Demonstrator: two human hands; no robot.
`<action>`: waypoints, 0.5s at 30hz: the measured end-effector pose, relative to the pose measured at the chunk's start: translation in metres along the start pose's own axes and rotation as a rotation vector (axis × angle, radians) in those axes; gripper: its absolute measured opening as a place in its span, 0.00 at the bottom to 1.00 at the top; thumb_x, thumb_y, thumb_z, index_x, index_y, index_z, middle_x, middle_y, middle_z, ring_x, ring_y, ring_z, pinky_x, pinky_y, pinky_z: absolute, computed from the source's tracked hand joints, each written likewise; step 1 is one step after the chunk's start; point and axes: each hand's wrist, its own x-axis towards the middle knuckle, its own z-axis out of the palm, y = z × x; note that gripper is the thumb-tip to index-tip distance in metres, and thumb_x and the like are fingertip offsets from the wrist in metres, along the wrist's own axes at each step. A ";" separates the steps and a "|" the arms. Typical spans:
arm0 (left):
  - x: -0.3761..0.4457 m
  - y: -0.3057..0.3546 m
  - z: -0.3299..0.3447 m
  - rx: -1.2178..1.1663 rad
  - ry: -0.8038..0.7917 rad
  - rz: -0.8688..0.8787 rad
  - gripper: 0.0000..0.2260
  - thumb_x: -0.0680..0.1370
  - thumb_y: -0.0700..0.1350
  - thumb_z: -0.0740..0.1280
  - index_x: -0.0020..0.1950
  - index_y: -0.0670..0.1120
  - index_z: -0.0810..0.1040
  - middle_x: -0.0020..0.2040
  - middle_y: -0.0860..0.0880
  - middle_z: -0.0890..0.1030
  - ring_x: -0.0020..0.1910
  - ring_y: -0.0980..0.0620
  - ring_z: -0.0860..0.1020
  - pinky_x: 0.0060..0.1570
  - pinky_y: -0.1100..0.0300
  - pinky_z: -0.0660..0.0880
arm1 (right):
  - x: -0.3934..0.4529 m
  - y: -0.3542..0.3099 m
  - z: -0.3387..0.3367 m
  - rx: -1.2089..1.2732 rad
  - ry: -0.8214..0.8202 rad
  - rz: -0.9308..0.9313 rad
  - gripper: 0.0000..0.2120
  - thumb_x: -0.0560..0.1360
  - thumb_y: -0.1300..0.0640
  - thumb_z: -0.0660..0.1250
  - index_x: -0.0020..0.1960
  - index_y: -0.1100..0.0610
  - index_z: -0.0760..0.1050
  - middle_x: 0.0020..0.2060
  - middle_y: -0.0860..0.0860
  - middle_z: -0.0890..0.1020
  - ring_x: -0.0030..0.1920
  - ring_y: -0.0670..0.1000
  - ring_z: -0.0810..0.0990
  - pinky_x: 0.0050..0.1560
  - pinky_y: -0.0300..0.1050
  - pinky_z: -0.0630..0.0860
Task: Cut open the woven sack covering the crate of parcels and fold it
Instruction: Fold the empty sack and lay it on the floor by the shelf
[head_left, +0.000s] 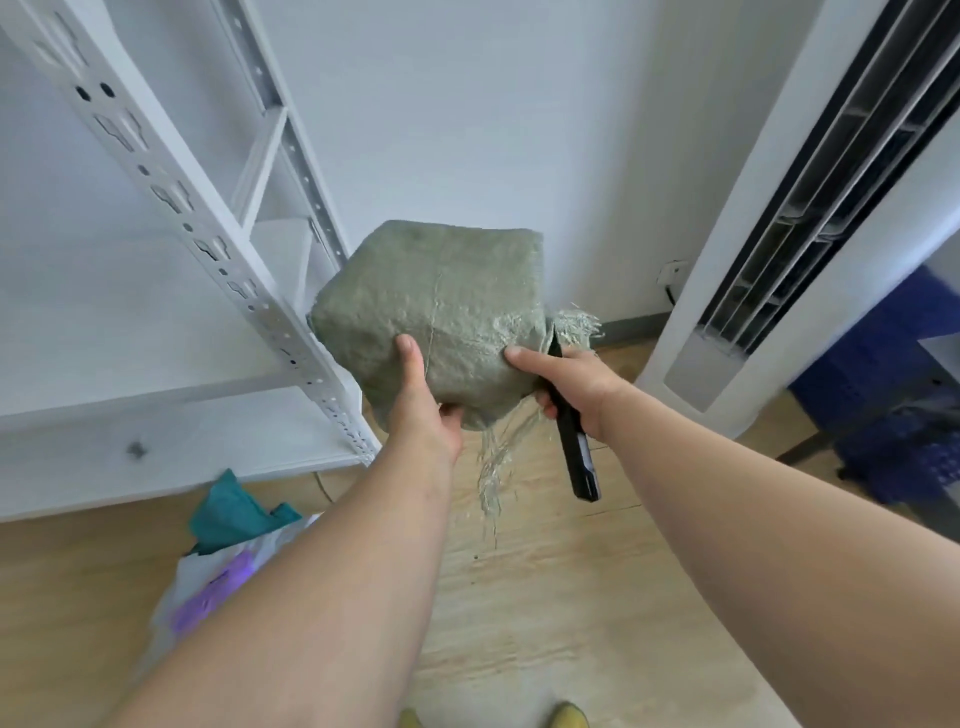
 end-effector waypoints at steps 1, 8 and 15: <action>-0.002 -0.002 0.001 -0.016 0.045 0.017 0.39 0.65 0.66 0.73 0.69 0.47 0.66 0.64 0.44 0.76 0.52 0.46 0.79 0.40 0.51 0.81 | 0.001 0.000 0.002 -0.035 0.021 -0.047 0.16 0.67 0.46 0.76 0.45 0.55 0.76 0.25 0.48 0.73 0.22 0.45 0.69 0.24 0.38 0.68; 0.006 -0.002 0.008 0.065 -0.049 -0.147 0.30 0.68 0.54 0.77 0.64 0.42 0.74 0.58 0.39 0.81 0.54 0.38 0.81 0.57 0.39 0.76 | 0.003 0.000 0.011 -0.257 -0.165 -0.013 0.10 0.70 0.52 0.76 0.42 0.55 0.76 0.20 0.48 0.73 0.19 0.44 0.69 0.22 0.33 0.67; 0.034 0.021 0.009 0.277 0.343 0.352 0.28 0.69 0.42 0.75 0.67 0.44 0.70 0.54 0.50 0.79 0.49 0.49 0.79 0.56 0.53 0.77 | 0.021 0.018 0.012 -0.191 -0.011 -0.031 0.15 0.67 0.52 0.78 0.50 0.54 0.79 0.29 0.44 0.79 0.23 0.43 0.72 0.26 0.36 0.70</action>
